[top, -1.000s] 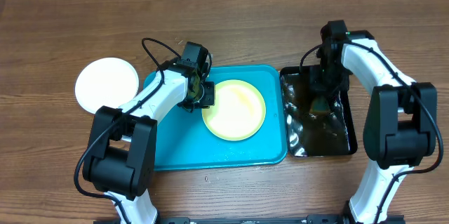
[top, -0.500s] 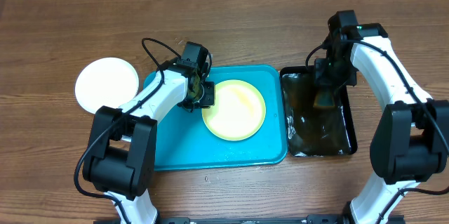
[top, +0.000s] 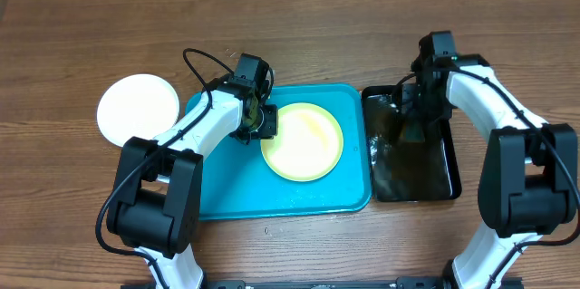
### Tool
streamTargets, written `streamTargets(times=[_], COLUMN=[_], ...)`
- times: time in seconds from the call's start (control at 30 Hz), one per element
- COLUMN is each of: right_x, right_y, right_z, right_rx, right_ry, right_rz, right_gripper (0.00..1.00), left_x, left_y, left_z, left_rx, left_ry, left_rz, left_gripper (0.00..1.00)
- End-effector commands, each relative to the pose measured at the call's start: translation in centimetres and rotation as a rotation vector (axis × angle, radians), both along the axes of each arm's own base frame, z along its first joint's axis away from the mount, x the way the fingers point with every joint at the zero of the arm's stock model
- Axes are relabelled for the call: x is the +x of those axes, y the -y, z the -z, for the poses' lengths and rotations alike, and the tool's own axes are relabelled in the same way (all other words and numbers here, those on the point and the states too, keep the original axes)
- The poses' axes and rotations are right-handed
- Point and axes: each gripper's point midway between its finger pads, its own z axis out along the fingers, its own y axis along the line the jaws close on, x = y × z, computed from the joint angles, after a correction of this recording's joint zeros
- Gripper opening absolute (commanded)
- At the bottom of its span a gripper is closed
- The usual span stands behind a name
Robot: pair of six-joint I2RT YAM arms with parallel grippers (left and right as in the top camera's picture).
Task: Clean dirty plates on tray and stack at the side
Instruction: 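Release the sponge in the water tray and raise the right gripper away, then lift the yellow plate with the left gripper and carry it left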
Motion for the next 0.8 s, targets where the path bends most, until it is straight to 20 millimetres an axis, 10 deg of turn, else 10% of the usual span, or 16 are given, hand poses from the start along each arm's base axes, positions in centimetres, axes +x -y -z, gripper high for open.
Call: streamTargets(times=[0.0,0.4,0.63,0.77], right_x=[0.2,4.3,5.7,4.7], right_y=[0.4,-0.5,6.6,10.0], right_z=[-0.3,-6.5,-7.9,-7.7], right_rx=[-0.032,0.078,0.092,0.083], right_ry=[0.028,0.131,0.181,0.159], right_rz=[-0.007,0.070,0.323,0.402], right_gripper=[0.19,0.59,0.97,1.00], left_x=[0.2,-0.1,-1.7,-1.7], left_y=[0.4,0.2,-0.3,-0.3], left_z=[-0.7,-0.5,0.5,0.6], left_rx=[-0.011,-0.004,0.013,0.012], left_ry=[0.019,0.007,-0.045,-0.045], left_rz=[0.001,0.000,-0.002,-0.003], left_gripper=[0.32,0.34,0.28,0.15])
